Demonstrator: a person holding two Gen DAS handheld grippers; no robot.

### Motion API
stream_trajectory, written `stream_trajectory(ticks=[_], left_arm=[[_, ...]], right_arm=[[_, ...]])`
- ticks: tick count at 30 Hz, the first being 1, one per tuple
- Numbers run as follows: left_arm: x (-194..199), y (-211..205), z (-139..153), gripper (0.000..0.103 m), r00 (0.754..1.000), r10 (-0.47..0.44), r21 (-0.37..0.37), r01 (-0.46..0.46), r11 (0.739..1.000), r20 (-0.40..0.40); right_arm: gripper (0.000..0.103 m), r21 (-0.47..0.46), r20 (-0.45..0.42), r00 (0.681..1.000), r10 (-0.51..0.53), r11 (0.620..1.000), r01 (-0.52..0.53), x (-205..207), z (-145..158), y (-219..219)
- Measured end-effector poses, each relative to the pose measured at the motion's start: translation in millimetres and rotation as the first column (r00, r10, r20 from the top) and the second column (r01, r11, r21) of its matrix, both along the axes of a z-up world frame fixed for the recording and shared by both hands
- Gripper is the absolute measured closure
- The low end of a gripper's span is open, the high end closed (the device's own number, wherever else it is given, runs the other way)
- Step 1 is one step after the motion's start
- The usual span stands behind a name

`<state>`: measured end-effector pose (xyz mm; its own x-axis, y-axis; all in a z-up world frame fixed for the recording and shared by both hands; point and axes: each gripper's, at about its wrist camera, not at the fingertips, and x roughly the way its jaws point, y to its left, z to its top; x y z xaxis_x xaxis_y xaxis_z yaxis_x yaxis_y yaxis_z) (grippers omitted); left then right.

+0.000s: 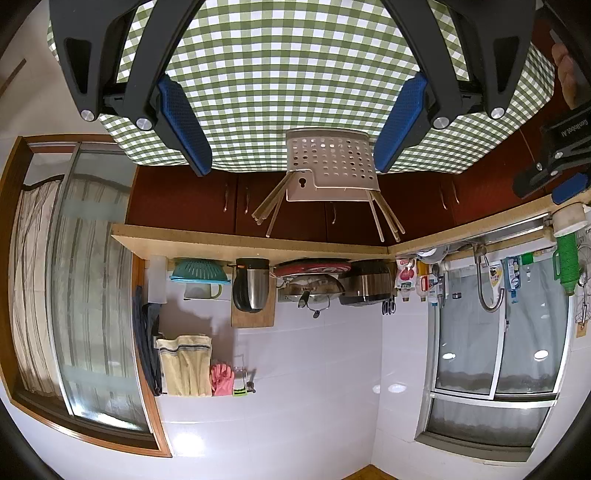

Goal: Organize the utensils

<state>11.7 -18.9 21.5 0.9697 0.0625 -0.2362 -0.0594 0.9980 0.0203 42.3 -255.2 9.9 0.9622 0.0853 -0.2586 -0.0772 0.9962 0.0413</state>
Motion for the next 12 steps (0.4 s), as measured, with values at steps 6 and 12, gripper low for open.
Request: stream_trajectory(ticks=[6, 12], left_arm=[[11, 4, -2, 0.004, 1.000, 0.005, 0.001, -0.005, 1.000, -0.009], [52, 23, -29, 0.004, 0.994, 0.016, -0.039, -0.020, 0.999, -0.109]], right_arm=[[0.017, -0.003, -0.010, 1.000, -0.006, 1.000, 0.006, 5, -5, -1], [0.017, 0.004, -0.042, 0.999, -0.017, 1.000, 0.017, 22, -21, -9]])
